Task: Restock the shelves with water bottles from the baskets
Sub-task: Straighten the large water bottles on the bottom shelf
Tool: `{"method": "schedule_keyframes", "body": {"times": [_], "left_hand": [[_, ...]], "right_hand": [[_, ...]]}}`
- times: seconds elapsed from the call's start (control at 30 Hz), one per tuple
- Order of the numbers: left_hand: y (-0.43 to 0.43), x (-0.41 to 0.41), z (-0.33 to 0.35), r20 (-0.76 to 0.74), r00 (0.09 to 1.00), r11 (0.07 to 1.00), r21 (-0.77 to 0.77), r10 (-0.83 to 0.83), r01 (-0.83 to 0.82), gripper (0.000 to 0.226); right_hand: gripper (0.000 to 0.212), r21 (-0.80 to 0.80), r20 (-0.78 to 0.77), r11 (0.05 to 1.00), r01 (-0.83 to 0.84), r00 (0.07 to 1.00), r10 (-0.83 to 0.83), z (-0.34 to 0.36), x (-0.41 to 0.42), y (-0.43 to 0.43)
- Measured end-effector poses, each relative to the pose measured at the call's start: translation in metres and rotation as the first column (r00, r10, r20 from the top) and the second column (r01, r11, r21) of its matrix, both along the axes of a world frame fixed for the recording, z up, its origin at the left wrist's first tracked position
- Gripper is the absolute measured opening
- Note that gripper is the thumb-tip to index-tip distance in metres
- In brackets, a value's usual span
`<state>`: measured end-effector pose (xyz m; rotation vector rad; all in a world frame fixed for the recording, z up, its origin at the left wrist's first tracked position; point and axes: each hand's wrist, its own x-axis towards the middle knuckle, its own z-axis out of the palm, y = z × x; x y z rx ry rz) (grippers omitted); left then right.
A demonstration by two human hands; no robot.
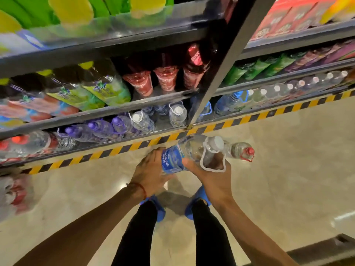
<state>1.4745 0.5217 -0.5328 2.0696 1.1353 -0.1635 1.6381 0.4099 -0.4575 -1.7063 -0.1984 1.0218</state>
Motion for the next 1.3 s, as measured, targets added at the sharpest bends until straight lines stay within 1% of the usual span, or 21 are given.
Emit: {"method": "schedule_keyframes", "body": {"times": [0.07, 0.13, 0.17, 0.23, 0.3, 0.37, 0.47, 0.53, 0.6, 0.67, 0.73, 0.77, 0.83, 0.87, 0.93, 1.0, 1.07, 1.13, 1.23, 1.3], "left_hand": [[0.009, 0.001, -0.037, 0.008, 0.999, 0.999, 0.022, 0.036, -0.036, 0.087], [0.018, 0.003, -0.080, 0.071, 0.996, 0.996, 0.073, 0.054, -0.059, 0.088], [0.022, 0.004, -0.102, 0.090, 0.994, 0.995, 0.077, 0.062, -0.069, 0.087], [0.031, 0.008, -0.144, 0.080, 0.993, 0.994, 0.051, 0.089, -0.094, 0.076], [0.035, 0.011, -0.189, 0.094, 0.988, 0.986, 0.102, 0.124, -0.134, 0.071], [0.041, 0.014, -0.231, 0.107, 0.985, 0.976, 0.157, 0.138, -0.154, 0.075], [0.055, 0.020, -0.295, 0.134, 0.983, 0.969, 0.195, 0.128, -0.153, 0.076], [0.063, 0.024, -0.331, 0.158, 0.980, 0.962, 0.226, 0.119, -0.153, 0.074], [0.069, 0.027, -0.364, 0.194, 0.975, 0.959, 0.237, 0.111, -0.156, 0.071], [0.075, 0.027, -0.398, 0.223, 0.969, 0.951, 0.261, 0.106, -0.164, 0.076], [0.082, 0.027, -0.425, 0.271, 0.956, 0.966, 0.195, 0.113, -0.169, 0.083], [0.085, 0.027, -0.436, 0.298, 0.948, 0.966, 0.191, 0.114, -0.176, 0.086], [0.092, 0.028, -0.451, 0.294, 0.952, 0.943, 0.281, 0.090, -0.176, 0.089], [0.094, 0.028, -0.457, 0.283, 0.957, 0.930, 0.330, 0.068, -0.164, 0.087], [0.092, 0.026, -0.467, 0.313, 0.949, 0.905, 0.391, 0.042, -0.169, 0.080], [0.087, 0.023, -0.474, 0.350, 0.936, 0.881, 0.432, 0.035, -0.195, 0.082], [0.086, 0.023, -0.474, 0.375, 0.925, 0.881, 0.413, 0.066, -0.230, 0.085], [0.084, 0.025, -0.466, 0.389, 0.914, 0.891, 0.365, 0.117, -0.269, 0.079], [0.081, 0.023, -0.449, 0.491, 0.861, 0.883, 0.333, 0.136, -0.330, 0.068], [0.080, 0.022, -0.434, 0.559, 0.821, 0.894, 0.299, 0.119, -0.333, 0.064]], "right_hand": [[0.061, 0.025, 0.011, 0.999, -0.037, 0.999, 0.037, -0.038, 0.005, 0.010], [0.052, 0.050, 0.019, 0.995, -0.081, 0.997, 0.080, -0.082, 0.010, 0.022], [0.051, 0.054, 0.034, 0.994, -0.099, 0.995, 0.098, -0.106, 0.012, 0.027], [0.060, 0.070, 0.071, 0.990, -0.121, 0.991, 0.116, -0.150, 0.016, 0.040], [0.066, 0.094, 0.123, 0.985, -0.144, 0.984, 0.132, -0.191, 0.021, 0.050], [0.063, 0.104, 0.193, 0.976, -0.190, 0.967, 0.168, -0.226, 0.026, 0.060], [0.056, 0.117, 0.308, 0.963, -0.243, 0.931, 0.197, -0.284, 0.032, 0.071], [0.060, 0.146, 0.358, 0.957, -0.251, 0.915, 0.186, -0.318, 0.033, 0.076], [0.069, 0.183, 0.407, 0.948, -0.261, 0.898, 0.168, -0.346, 0.033, 0.082], [0.074, 0.227, 0.454, 0.933, -0.280, 0.878, 0.154, -0.372, 0.034, 0.085], [0.072, 0.278, 0.476, 0.915, -0.293, 0.869, 0.134, -0.393, 0.033, 0.088], [0.070, 0.301, 0.496, 0.905, -0.302, 0.859, 0.122, -0.401, 0.032, 0.089], [0.066, 0.334, 0.534, 0.886, -0.321, 0.839, 0.102, -0.418, 0.028, 0.092], [0.065, 0.342, 0.544, 0.881, -0.326, 0.833, 0.098, -0.425, 0.027, 0.093], [0.063, 0.355, 0.562, 0.869, -0.345, 0.821, 0.096, -0.436, 0.027, 0.093], [0.063, 0.364, 0.564, 0.857, -0.366, 0.818, 0.110, -0.442, 0.025, 0.090], [0.067, 0.369, 0.593, 0.840, -0.397, 0.797, 0.116, -0.443, 0.022, 0.089], [0.070, 0.383, 0.628, 0.825, -0.416, 0.772, 0.098, -0.438, 0.017, 0.092], [0.064, 0.371, 0.654, 0.809, -0.455, 0.747, 0.120, -0.417, 0.013, 0.097], [0.061, 0.339, 0.693, 0.798, -0.499, 0.706, 0.146, -0.399, 0.014, 0.101]]}}
